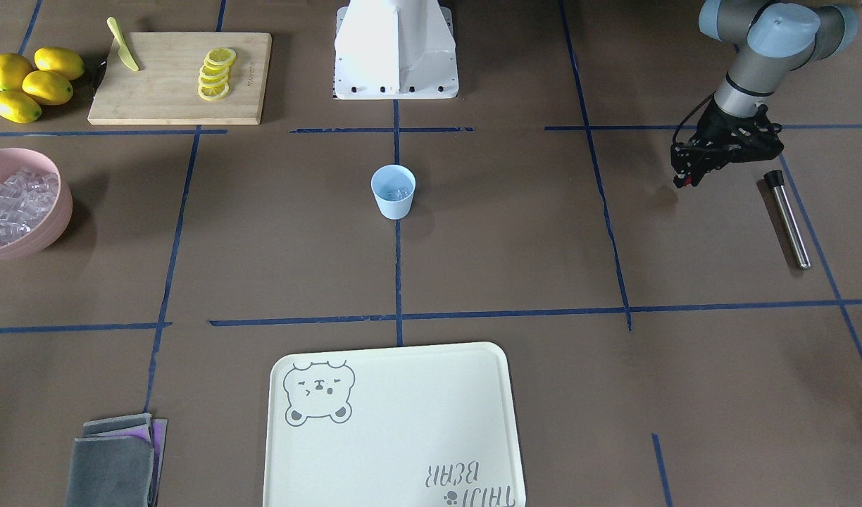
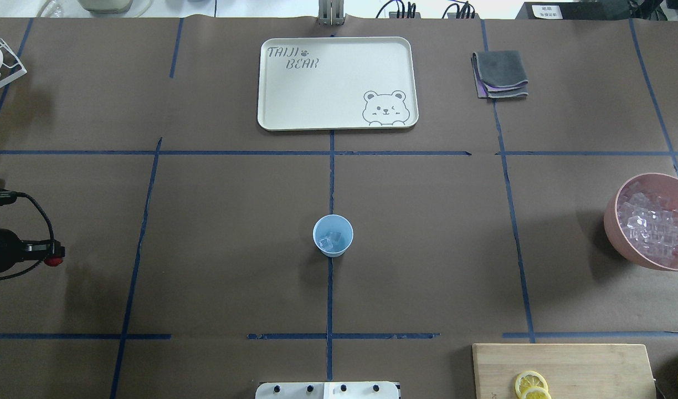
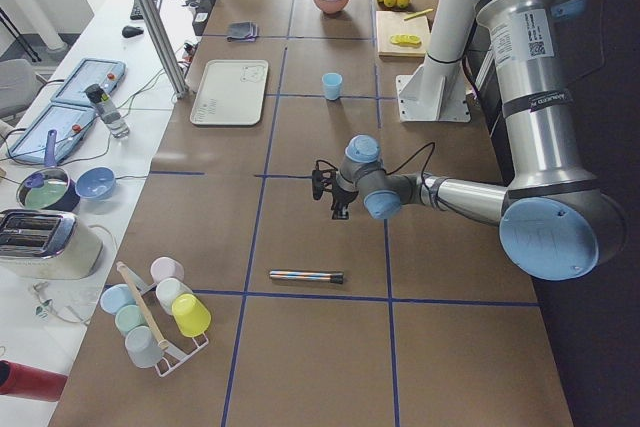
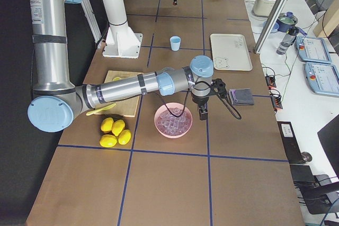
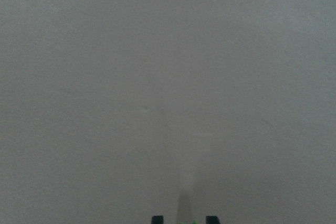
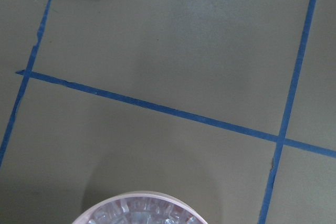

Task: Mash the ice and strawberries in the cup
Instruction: 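Lower the left gripper onto the red strawberry and grasp it, then carry the strawberry with the left gripper over the blue cup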

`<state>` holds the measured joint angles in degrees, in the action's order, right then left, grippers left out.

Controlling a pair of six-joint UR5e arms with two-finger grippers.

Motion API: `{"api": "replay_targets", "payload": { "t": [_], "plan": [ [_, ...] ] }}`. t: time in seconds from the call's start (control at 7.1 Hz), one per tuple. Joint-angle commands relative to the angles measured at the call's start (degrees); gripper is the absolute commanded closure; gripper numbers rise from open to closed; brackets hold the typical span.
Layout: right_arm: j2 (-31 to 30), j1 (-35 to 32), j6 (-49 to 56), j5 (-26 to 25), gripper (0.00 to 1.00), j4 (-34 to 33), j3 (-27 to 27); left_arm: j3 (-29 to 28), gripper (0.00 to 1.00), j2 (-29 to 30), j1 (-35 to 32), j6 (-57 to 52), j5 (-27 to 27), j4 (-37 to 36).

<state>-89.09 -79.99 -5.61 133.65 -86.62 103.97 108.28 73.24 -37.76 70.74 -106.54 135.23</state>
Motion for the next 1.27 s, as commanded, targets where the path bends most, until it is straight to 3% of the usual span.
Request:
{"api": "replay_targets", "payload": {
  "t": [0.0, 0.14, 0.28, 0.56, 0.99, 1.13],
  "plan": [
    [-0.21, 0.01, 0.16, 0.03, 0.01, 0.05, 0.00, 9.00, 1.00, 0.49, -0.47, 0.01, -3.06, -10.00],
    [-0.47, -0.42, 0.42, -0.06, 0.01, 0.05, 0.00, 14.45, 1.00, 4.24, -0.38, 0.01, -2.97, -20.43],
    [-1.43, -1.38, 0.77, -0.06, 0.01, 0.05, 0.00, 16.68, 1.00, 14.20, -0.38, 0.44, -2.97, -32.10],
    [-3.36, -2.97, 0.77, 0.12, 0.01, 0.05, -0.17, 14.61, 1.00, 38.61, 0.40, 5.25, -2.97, -54.89],
    [-5.39, -3.85, 1.47, 0.47, 0.01, 0.14, -0.09, -1.97, 1.00, 59.23, 5.94, 18.10, -2.62, -53.76],
    [-5.48, -3.85, 1.56, 0.47, 0.01, 0.14, -0.09, -5.94, 1.00, 62.52, 8.03, 19.68, -2.10, -53.67]
  ]
}}
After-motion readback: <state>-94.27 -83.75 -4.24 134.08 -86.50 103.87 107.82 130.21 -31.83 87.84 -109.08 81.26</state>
